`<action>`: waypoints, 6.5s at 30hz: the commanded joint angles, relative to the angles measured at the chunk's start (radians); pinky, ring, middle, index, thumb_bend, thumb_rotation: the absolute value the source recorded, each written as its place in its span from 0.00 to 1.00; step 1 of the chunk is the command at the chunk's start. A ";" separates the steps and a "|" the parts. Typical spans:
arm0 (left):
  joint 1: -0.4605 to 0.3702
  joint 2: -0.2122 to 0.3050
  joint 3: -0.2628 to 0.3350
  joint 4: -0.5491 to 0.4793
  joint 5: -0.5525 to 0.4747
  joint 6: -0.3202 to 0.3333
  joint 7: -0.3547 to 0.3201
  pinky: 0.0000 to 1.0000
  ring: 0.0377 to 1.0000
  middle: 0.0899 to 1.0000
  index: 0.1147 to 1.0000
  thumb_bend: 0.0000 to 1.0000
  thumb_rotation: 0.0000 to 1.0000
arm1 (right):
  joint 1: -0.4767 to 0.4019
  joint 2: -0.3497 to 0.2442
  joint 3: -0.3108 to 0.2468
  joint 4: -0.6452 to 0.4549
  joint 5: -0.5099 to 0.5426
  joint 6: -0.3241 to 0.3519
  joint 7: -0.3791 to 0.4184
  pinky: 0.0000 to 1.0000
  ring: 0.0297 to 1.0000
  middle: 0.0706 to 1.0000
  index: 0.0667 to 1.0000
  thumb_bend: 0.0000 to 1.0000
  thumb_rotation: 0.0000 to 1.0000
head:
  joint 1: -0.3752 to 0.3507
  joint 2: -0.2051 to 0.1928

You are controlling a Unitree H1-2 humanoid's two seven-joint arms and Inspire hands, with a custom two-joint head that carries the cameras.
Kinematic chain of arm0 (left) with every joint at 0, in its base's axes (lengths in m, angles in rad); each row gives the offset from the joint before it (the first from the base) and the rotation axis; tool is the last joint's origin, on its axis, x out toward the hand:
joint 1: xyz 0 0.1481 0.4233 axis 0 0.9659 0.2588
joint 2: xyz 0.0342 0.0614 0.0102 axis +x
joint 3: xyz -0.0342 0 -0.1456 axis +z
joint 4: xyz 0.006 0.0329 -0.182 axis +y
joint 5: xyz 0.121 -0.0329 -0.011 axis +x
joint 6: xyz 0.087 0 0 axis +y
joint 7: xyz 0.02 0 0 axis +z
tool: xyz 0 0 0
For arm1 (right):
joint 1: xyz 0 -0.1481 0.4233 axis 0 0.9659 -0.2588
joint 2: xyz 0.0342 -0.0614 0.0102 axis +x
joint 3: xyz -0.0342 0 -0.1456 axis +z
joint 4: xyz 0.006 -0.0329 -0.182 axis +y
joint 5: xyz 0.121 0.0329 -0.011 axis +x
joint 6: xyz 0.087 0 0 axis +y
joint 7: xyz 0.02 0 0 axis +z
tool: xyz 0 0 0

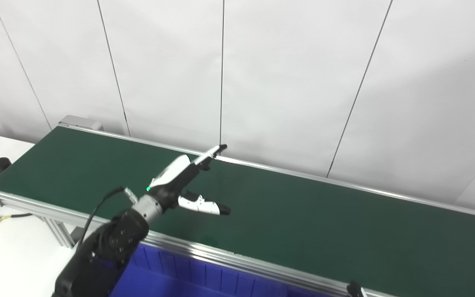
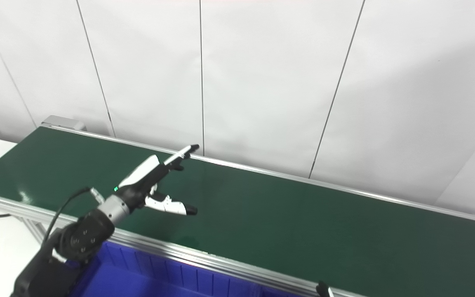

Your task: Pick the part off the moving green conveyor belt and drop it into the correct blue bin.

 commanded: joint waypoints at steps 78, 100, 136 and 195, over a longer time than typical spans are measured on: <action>-0.295 -0.028 -0.183 0.587 0.143 -0.068 0.254 0.44 0.47 0.45 0.42 0.52 0.00 | 0.001 0.019 0.001 -0.019 0.019 -0.118 -0.001 0.95 0.97 0.98 1.00 0.91 0.23 | -0.011 0.019; 0.068 -0.193 0.022 0.018 -0.156 -0.223 0.271 0.43 0.43 0.45 0.42 0.50 0.00 | 0.028 0.061 0.020 -0.113 -0.069 -0.055 -0.031 0.91 0.93 0.94 1.00 0.93 0.30 | -0.291 0.168; 0.315 -0.106 -0.162 -0.114 -0.038 -0.142 -0.024 0.40 0.39 0.44 0.46 0.50 0.00 | 0.026 0.110 0.062 -0.226 -0.180 0.135 -0.039 0.89 0.91 0.95 0.99 0.93 0.35 | -0.429 0.316; 0.555 -0.190 -0.056 -0.309 -0.444 -0.058 -0.169 0.93 0.96 0.98 0.99 0.93 0.39 | 0.066 0.008 0.051 -0.355 -0.067 0.310 0.074 0.91 0.93 0.94 0.98 0.94 0.28 | -0.408 0.244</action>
